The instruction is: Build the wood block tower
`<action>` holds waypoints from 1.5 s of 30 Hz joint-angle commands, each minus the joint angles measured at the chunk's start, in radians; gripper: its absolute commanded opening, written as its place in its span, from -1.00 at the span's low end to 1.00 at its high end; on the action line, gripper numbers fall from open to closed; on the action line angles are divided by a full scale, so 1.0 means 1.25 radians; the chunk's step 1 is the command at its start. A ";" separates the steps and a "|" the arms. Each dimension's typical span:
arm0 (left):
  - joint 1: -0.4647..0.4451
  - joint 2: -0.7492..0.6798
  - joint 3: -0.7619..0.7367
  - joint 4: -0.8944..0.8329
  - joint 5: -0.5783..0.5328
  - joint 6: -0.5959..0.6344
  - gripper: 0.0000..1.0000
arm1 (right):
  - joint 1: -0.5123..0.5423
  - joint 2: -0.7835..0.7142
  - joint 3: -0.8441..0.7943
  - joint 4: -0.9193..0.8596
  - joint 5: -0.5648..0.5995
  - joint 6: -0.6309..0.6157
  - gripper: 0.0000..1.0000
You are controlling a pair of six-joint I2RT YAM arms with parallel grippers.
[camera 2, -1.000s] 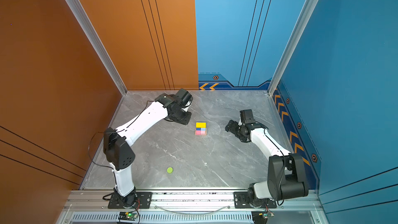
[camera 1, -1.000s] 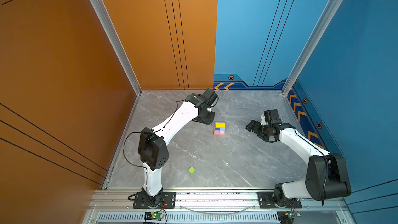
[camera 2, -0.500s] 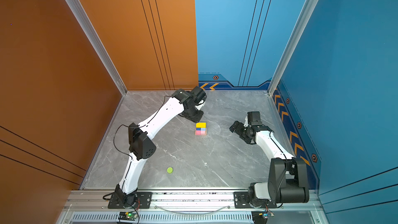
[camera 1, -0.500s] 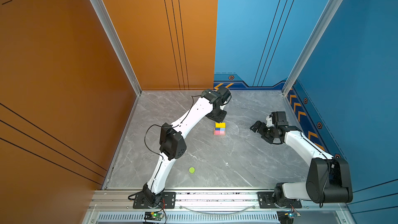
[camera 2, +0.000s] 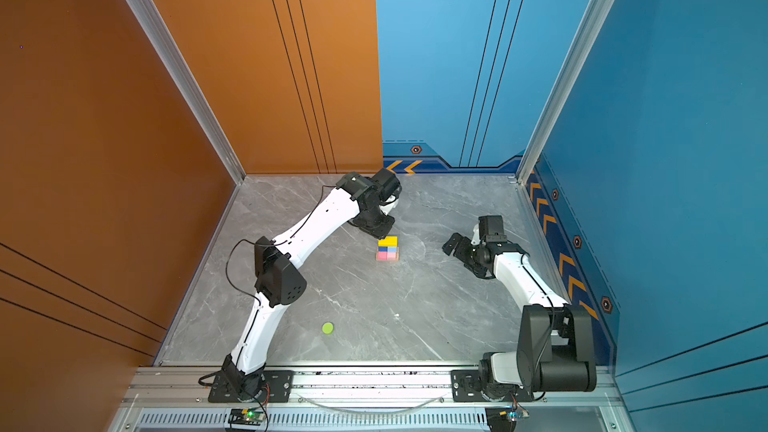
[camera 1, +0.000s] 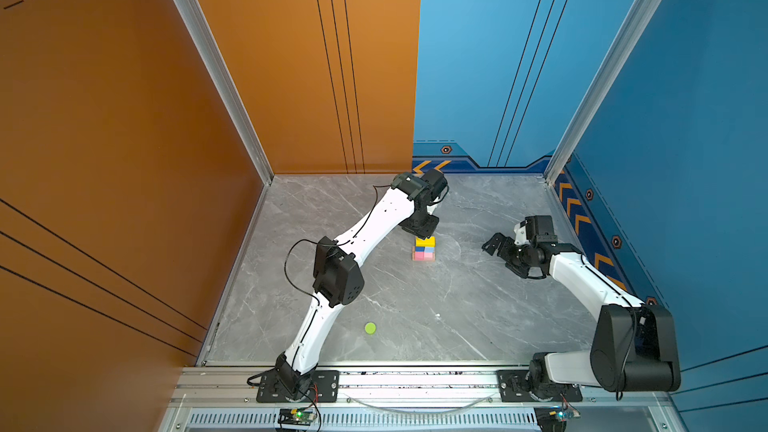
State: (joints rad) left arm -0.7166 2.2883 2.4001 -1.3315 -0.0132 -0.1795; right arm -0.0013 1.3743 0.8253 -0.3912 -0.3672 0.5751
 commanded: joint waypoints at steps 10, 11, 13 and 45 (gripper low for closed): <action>-0.010 0.050 0.057 -0.022 0.007 0.006 -1.00 | -0.012 -0.015 -0.020 -0.006 -0.008 -0.012 1.00; -0.009 0.052 0.060 -0.022 0.006 0.005 -1.00 | -0.014 -0.015 -0.021 -0.006 -0.008 -0.013 1.00; -0.009 0.057 0.065 -0.024 0.004 0.003 -1.00 | -0.014 -0.016 -0.022 -0.006 -0.008 -0.013 1.00; -0.019 0.127 0.118 -0.038 -0.016 0.006 -1.00 | -0.022 0.004 -0.029 0.007 -0.022 -0.016 1.00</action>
State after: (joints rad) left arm -0.7334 2.4226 2.5217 -1.3430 -0.0154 -0.1799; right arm -0.0208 1.3743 0.8028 -0.3885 -0.3752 0.5724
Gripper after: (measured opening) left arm 0.323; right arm 0.998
